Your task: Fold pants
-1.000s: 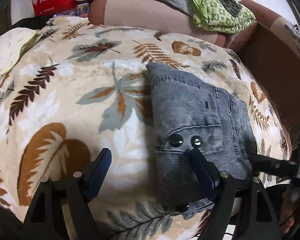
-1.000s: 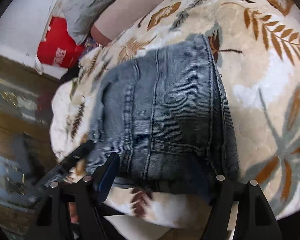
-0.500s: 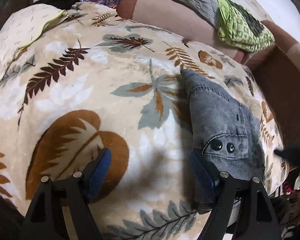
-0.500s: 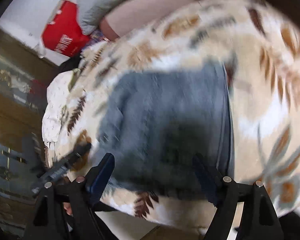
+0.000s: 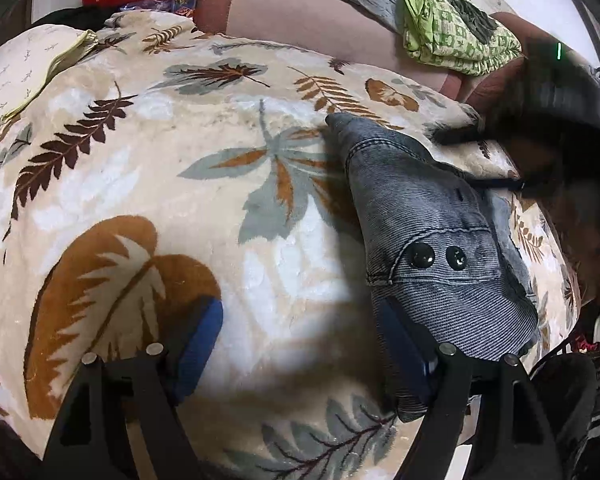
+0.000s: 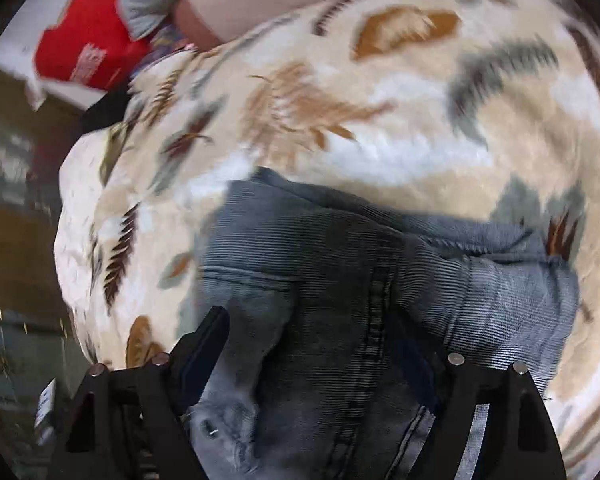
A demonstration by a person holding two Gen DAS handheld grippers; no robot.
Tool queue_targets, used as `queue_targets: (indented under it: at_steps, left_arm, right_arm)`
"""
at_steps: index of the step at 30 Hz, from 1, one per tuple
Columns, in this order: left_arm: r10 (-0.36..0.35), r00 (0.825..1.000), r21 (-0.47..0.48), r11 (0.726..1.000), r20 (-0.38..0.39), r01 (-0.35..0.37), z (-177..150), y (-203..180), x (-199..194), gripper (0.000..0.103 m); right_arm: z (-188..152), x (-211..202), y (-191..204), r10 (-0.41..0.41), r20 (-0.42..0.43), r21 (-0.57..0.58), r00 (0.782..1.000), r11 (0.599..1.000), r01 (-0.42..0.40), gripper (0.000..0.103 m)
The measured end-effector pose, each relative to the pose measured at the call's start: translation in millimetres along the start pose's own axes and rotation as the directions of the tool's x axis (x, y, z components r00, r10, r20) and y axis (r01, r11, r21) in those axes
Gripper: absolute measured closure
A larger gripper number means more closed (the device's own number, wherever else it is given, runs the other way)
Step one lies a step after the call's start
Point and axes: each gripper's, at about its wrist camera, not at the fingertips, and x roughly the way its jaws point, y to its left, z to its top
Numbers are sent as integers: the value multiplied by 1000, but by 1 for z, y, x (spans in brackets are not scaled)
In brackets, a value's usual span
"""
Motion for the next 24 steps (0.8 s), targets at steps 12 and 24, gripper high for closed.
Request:
queue_targets:
  at_steps: [12,24]
  left_arm:
    - [-31,1000,11,999,6,31,-3,3,-3,22]
    - [-33,999,9,999,14,33,-4,3,-5,22]
  right_arm:
    - [81,79,95,-357,-155,-352,921,891,286,19]
    - [82,75,14,-100,-180,93,979,989,118,69]
